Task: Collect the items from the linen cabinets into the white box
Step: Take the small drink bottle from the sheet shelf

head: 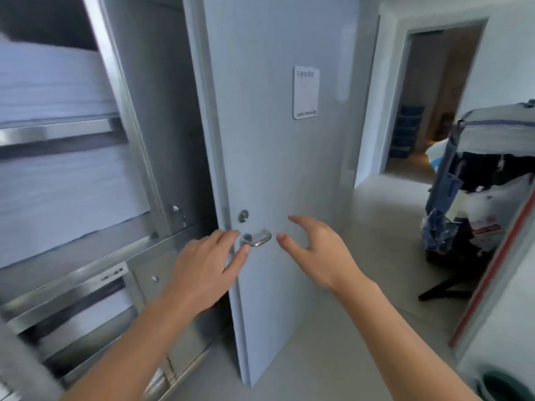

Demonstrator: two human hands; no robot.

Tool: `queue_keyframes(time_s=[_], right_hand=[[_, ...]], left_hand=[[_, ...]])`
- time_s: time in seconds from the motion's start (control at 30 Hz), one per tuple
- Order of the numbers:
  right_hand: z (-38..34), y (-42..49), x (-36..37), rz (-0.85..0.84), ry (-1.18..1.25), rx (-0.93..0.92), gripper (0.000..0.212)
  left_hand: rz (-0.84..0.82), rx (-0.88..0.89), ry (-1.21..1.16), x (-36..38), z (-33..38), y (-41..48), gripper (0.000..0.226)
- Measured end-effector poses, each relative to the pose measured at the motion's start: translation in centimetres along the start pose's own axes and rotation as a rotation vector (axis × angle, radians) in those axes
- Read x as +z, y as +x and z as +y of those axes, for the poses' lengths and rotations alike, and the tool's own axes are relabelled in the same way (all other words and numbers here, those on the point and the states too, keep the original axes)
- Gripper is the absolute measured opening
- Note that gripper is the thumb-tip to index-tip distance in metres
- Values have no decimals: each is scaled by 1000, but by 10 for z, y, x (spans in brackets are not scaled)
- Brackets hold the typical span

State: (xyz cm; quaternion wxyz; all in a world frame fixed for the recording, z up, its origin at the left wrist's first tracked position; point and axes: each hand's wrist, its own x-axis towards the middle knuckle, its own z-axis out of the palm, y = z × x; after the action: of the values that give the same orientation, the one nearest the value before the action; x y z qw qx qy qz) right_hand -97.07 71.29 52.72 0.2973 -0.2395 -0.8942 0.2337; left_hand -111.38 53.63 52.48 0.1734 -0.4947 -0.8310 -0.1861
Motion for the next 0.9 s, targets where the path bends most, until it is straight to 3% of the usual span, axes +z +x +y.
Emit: queue_keyframes(time_s=[0.2, 0.43, 0.67, 0.9], right_hand=[[-117, 12, 103, -139, 124, -170, 63], [-206, 31, 150, -203, 205, -368, 64], [-233, 41, 176, -249, 226, -395, 65], [-200, 53, 195, -305, 200, -344, 62]], left_hand=[[44, -227, 142, -72, -118, -67, 65], [123, -410, 193, -117, -185, -116, 51], [121, -472, 213, -127, -213, -134, 52], [64, -477, 194, -85, -218, -112, 46]])
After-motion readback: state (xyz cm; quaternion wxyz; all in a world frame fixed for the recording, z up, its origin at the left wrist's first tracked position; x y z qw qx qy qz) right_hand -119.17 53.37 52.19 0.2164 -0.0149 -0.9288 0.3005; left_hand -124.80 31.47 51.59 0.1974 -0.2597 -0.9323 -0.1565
